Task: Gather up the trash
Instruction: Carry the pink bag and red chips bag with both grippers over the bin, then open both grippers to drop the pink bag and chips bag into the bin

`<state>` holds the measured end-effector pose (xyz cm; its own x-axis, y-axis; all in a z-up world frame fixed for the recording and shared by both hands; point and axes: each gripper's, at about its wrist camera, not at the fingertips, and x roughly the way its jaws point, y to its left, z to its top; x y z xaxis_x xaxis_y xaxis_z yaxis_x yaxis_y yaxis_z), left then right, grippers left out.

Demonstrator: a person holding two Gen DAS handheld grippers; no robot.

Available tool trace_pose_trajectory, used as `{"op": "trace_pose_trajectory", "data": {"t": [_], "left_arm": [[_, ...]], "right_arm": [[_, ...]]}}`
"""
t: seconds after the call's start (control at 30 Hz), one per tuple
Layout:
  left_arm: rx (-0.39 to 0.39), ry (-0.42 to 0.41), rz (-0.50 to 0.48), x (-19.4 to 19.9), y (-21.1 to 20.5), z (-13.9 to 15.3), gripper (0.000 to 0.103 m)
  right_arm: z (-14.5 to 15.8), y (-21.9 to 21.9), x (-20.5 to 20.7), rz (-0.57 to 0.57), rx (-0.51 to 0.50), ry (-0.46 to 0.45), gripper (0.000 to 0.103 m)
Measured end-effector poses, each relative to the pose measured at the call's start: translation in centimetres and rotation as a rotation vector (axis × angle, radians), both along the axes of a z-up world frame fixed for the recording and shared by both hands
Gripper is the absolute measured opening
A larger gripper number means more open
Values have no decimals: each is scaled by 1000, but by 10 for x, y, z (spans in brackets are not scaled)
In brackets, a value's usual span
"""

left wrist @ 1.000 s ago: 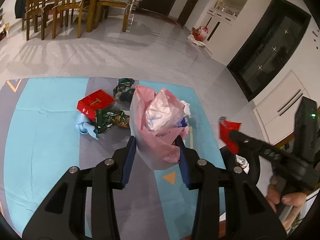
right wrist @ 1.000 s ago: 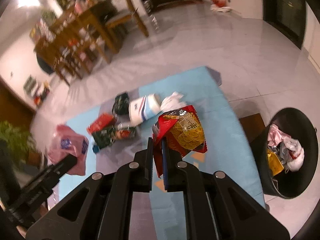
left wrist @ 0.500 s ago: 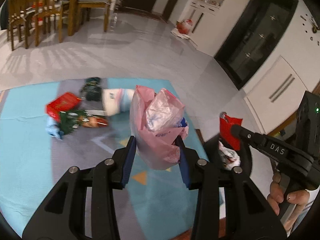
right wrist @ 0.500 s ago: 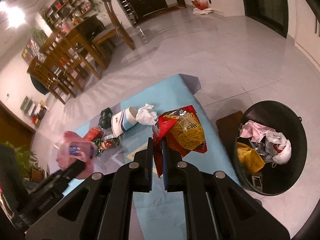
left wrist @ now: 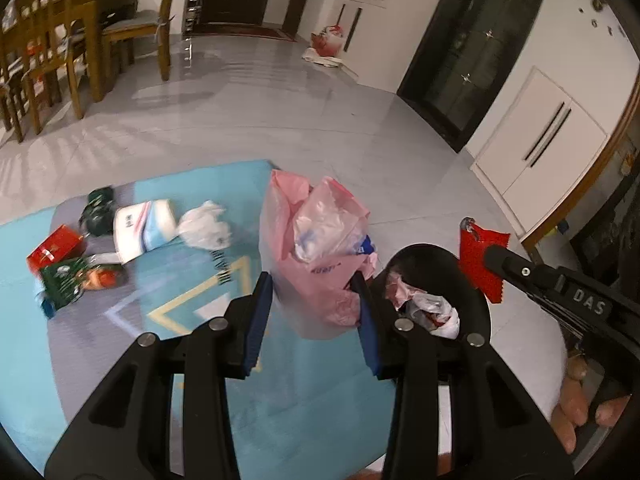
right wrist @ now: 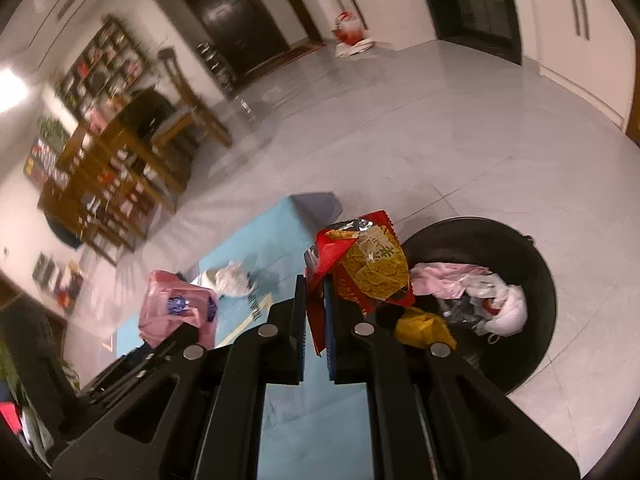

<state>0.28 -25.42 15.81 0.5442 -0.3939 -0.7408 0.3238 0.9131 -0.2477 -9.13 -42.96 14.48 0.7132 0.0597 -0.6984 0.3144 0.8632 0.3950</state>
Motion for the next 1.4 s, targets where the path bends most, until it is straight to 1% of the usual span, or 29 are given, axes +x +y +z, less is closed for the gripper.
{"op": "trace_pose_trajectory", "data": {"t": [0.13, 0.2, 0.37, 0.43, 0.53, 0.63, 0.77, 1.0, 1.2, 1.23, 1.3, 1.33, 1.4], "left_arm": [[64, -35, -62, -4, -44, -3, 41], [82, -36, -91, -8, -61, -6, 41], [126, -19, -176, -12, -106, -20, 41], [153, -1, -181, -11, -118, -30, 41], [157, 31, -209, -11, -134, -41, 41], [177, 43, -228, -12, -148, -53, 41], [175, 87, -266, -11, -162, -66, 41], [140, 170, -314, -8, -177, -84, 41], [127, 142, -310, -1, -179, -89, 41], [127, 151, -310, 2, -179, -91, 41], [100, 198, -324, 8, -180, -95, 41], [98, 206, -325, 10, -180, -97, 41], [107, 195, -325, 12, -180, -97, 41]], "right_arm": [[-5, -29, -9, -64, 44, -5, 9], [-8, -42, -13, -94, 64, -8, 9], [-17, -67, -22, -156, 118, 16, 9], [-21, -76, -26, -175, 145, 20, 9], [-27, -85, -29, -203, 154, 39, 9], [-33, -91, -29, -214, 169, 58, 9], [-44, -105, -28, -203, 231, 80, 9], [-60, -116, -26, -241, 283, 130, 9], [-71, -113, -17, -311, 294, 196, 9], [-72, -110, -15, -307, 287, 210, 9], [-70, -106, -10, -280, 269, 216, 9], [-69, -105, -8, -279, 264, 213, 9], [-65, -104, -7, -288, 243, 209, 9]]}}
